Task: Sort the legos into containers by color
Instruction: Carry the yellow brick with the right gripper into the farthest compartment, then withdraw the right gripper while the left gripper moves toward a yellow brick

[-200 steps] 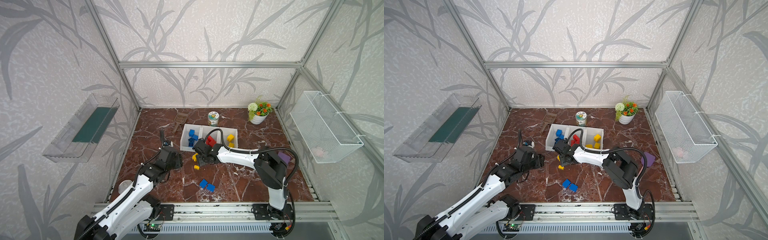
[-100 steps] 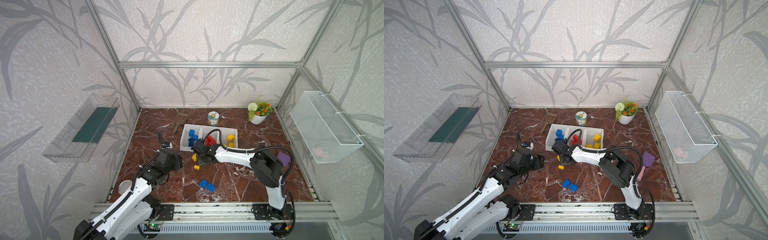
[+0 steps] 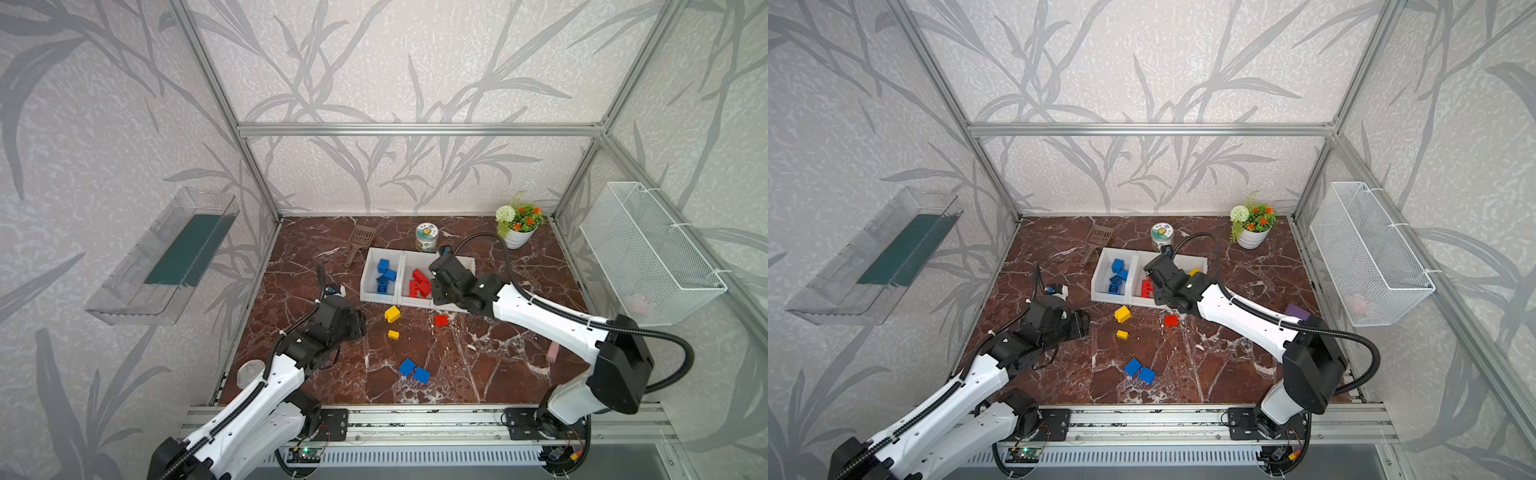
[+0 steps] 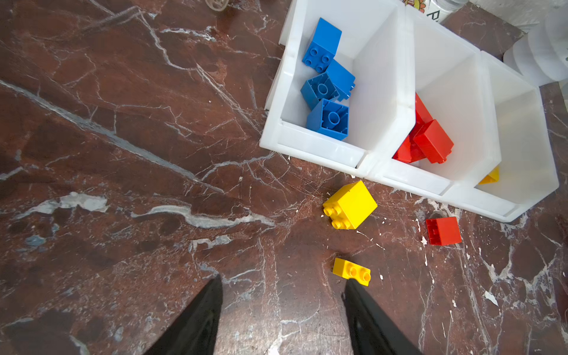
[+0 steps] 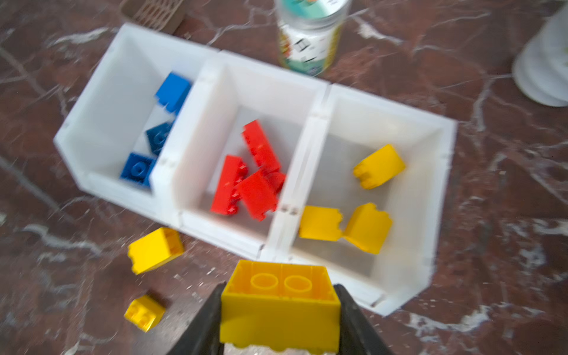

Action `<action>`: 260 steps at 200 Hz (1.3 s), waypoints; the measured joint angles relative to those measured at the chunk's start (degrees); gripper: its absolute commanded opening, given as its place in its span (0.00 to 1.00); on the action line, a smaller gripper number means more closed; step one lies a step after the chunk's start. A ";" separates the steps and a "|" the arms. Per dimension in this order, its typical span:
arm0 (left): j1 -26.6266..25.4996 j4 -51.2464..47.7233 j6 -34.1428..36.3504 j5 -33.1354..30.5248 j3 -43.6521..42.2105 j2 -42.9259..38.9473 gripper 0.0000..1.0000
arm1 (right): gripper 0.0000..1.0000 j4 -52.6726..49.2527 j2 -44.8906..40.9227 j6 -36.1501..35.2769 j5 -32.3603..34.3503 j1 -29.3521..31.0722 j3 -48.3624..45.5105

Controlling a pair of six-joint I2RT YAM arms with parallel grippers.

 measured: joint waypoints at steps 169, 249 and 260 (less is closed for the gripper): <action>0.00 3.72 0.00 4.28 -2.19 -1.70 0.66 | 0.68 0.07 9.16 -3.50 -8.26 -11.21 4.07; -0.02 6.88 3.91 8.79 -0.72 10.05 0.65 | 0.68 0.09 -10.19 -0.42 -11.34 -11.21 -11.08; -0.07 7.58 4.90 9.35 0.24 12.90 0.66 | 0.68 -0.24 -12.59 -0.04 -11.58 -11.21 -13.31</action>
